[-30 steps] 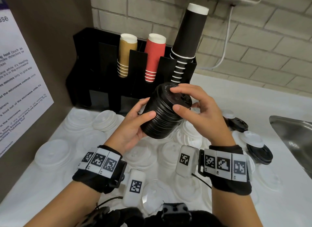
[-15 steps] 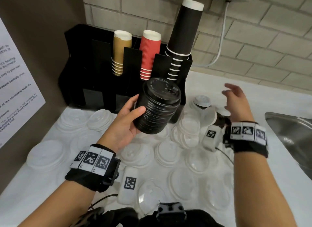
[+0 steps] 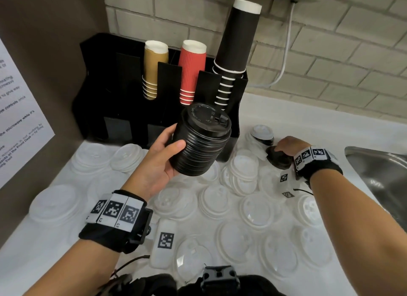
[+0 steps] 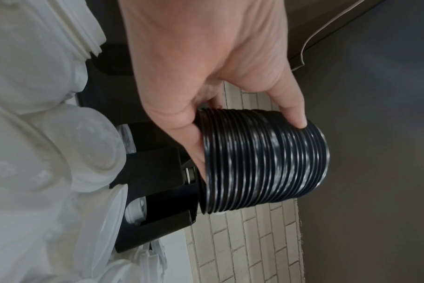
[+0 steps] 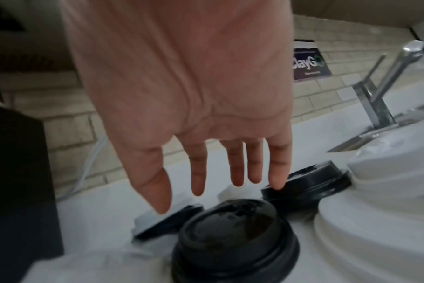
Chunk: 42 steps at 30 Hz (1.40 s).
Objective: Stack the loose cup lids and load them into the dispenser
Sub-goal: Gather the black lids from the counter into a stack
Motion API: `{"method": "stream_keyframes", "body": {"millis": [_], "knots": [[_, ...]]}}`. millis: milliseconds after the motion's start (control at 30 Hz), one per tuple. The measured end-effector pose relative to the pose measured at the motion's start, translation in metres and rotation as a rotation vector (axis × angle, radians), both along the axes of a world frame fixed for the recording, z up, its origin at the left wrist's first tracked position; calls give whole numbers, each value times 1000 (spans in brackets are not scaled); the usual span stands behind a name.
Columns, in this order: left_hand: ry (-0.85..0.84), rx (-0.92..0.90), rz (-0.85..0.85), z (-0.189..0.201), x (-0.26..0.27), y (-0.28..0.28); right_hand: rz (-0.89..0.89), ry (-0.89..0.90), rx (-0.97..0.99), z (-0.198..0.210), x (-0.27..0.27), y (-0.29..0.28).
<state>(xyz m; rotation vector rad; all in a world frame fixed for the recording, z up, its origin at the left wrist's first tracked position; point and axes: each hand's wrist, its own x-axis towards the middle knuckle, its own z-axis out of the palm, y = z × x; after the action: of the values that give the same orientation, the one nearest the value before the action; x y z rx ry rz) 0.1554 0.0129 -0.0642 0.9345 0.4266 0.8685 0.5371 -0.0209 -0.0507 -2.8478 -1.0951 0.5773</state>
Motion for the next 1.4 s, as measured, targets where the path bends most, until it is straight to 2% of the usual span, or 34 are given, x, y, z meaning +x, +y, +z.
{"method": "stream_keyframes", "body": {"millis": [67, 233, 400, 533, 633, 733, 833, 933, 1133, 1400], "knots": [[10, 6, 1, 0, 0, -1, 13, 18, 0, -11, 7, -1], [19, -9, 19, 1, -2, -2, 226, -88, -69, -32, 10, 2], [24, -17, 14, 1, -1, -2, 131, -26, -116, -17, 9, 5], [22, -21, 6, 1, -1, -4, 62, -16, -38, 10, -5, -1], [13, -27, -2, 2, 0, -5, 26, 115, 170, 36, -33, -13], [5, -30, -18, 1, 1, -6, 71, 388, 618, 55, -84, -38], [8, -27, -22, 2, 3, -7, 299, 645, 1015, 64, -144, -62], [12, -10, -19, 3, 3, -8, 487, 632, 1176, 65, -186, -77], [24, 37, -45, 3, 0, -14, 553, 520, 1184, 67, -212, -80], [38, 60, -99, 1, -2, -25, 589, 457, 1042, 75, -222, -81]]}}
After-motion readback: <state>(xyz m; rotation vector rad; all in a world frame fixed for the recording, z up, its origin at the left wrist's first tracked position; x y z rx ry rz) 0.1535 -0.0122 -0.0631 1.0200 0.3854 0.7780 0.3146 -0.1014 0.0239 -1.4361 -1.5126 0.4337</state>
